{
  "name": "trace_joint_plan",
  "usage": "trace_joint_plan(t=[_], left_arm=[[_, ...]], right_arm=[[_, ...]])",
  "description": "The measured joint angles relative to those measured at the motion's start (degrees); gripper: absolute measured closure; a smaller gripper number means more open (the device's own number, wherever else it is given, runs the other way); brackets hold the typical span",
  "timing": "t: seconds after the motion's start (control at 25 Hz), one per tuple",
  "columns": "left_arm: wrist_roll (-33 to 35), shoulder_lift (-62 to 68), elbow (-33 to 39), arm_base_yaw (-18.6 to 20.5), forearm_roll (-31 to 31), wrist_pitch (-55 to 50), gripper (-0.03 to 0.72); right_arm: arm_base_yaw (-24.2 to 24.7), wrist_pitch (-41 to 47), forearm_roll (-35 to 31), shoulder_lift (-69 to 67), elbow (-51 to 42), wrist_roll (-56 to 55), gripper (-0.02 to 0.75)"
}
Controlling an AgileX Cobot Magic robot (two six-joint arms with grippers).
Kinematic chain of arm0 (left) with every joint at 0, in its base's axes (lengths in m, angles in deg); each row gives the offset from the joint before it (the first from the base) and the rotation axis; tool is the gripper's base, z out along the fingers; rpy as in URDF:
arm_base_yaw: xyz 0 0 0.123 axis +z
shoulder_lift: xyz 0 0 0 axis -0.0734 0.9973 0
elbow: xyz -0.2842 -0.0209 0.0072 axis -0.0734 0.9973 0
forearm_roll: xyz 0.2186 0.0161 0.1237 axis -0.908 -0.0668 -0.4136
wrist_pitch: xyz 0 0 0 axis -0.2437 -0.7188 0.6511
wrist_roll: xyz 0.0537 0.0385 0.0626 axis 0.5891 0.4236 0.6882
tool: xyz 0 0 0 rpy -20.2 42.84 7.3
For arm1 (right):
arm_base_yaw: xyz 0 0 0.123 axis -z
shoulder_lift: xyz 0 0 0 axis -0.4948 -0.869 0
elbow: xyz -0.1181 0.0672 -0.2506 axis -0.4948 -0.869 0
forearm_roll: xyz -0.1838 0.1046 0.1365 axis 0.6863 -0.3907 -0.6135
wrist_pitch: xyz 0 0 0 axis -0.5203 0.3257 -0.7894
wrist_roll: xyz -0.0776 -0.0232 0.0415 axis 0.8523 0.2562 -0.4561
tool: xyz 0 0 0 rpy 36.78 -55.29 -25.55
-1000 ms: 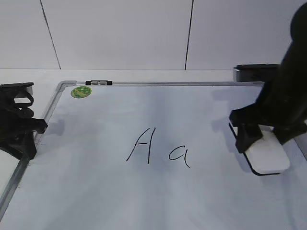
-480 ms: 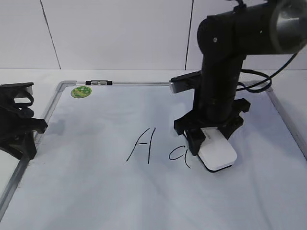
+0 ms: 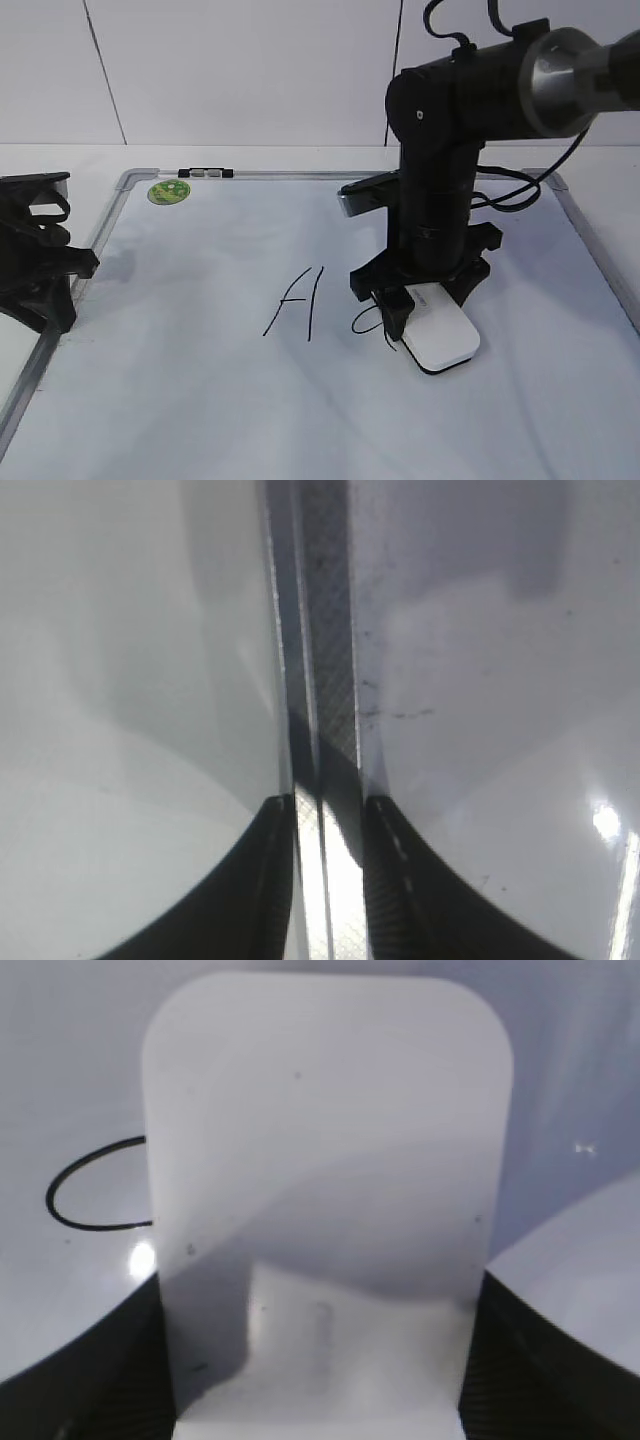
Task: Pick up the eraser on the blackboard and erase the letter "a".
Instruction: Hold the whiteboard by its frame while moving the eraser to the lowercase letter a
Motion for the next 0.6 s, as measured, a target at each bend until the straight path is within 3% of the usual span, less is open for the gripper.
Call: trace_joint_plan(t=[0.24,0.6], left_arm=[[0.0,0.0,0.0,0.0,-0.2,0.0,0.516],[0.0,0.0,0.0,0.0,-0.3,0.0,0.509]], right_arm=[[-0.9,0.0,1.4,-0.6,0.4,0.4,0.212],[-6.9,-2.7,3.9,-0.6,0.5,0.5,0.213]])
